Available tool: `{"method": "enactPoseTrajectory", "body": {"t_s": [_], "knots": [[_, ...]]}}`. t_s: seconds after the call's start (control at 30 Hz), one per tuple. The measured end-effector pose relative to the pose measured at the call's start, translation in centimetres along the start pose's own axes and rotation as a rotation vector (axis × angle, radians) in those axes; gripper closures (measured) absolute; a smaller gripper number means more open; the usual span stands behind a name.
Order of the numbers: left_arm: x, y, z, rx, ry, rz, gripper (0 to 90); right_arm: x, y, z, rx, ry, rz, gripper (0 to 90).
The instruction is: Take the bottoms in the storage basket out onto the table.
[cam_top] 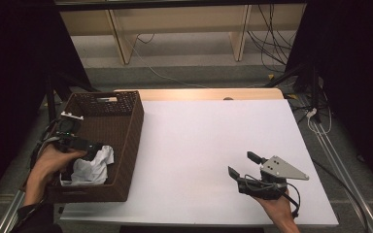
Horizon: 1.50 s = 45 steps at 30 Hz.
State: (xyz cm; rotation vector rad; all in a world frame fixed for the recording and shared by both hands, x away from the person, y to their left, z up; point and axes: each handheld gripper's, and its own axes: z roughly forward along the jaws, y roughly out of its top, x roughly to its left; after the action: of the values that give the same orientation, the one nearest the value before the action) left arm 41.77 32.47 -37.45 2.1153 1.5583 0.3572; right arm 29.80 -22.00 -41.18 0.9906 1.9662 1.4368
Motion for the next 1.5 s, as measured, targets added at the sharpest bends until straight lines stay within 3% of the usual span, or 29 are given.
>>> {"method": "enactPoseTrajectory", "body": {"t_s": [0.13,0.17,0.3,0.5,0.87,1.13,1.23,1.3,1.37,1.5], "knots": [[0.4,-0.3,0.3,0.046,0.010,0.003,5.2,0.0,0.0,0.0,0.006,-0.002,0.002,21.8],[0.7,-0.6,0.5,0.077,0.022,0.009,5.5,0.0,0.0,0.0,0.007,-0.002,0.001,21.8],[1.1,-0.9,0.6,0.117,0.016,0.016,6.1,-0.1,0.0,0.0,0.008,-0.003,0.000,21.8],[1.2,-1.5,1.1,0.203,0.013,0.056,7.4,-0.1,0.0,0.1,0.009,-0.007,-0.002,21.8],[1.3,-2.2,2.0,0.310,0.033,0.089,8.1,0.0,0.0,0.0,0.016,-0.008,-0.008,21.9],[0.6,-2.5,2.8,0.380,0.028,0.146,8.6,0.0,0.0,0.1,0.018,-0.008,-0.011,22.0],[0.1,-2.7,3.5,0.436,0.019,0.196,8.5,0.0,-0.1,0.1,0.017,-0.008,-0.013,22.0],[0.2,-2.7,3.8,0.453,0.025,0.197,8.3,0.0,-0.1,0.1,0.017,-0.008,-0.013,21.9],[0.3,-2.9,4.3,0.494,0.059,0.199,7.9,0.0,-0.1,0.2,0.016,-0.009,-0.017,22.0],[0.8,-3.0,5.2,0.536,0.066,0.191,5.3,0.0,-0.1,0.2,0.019,-0.009,-0.019,22.0]]}}
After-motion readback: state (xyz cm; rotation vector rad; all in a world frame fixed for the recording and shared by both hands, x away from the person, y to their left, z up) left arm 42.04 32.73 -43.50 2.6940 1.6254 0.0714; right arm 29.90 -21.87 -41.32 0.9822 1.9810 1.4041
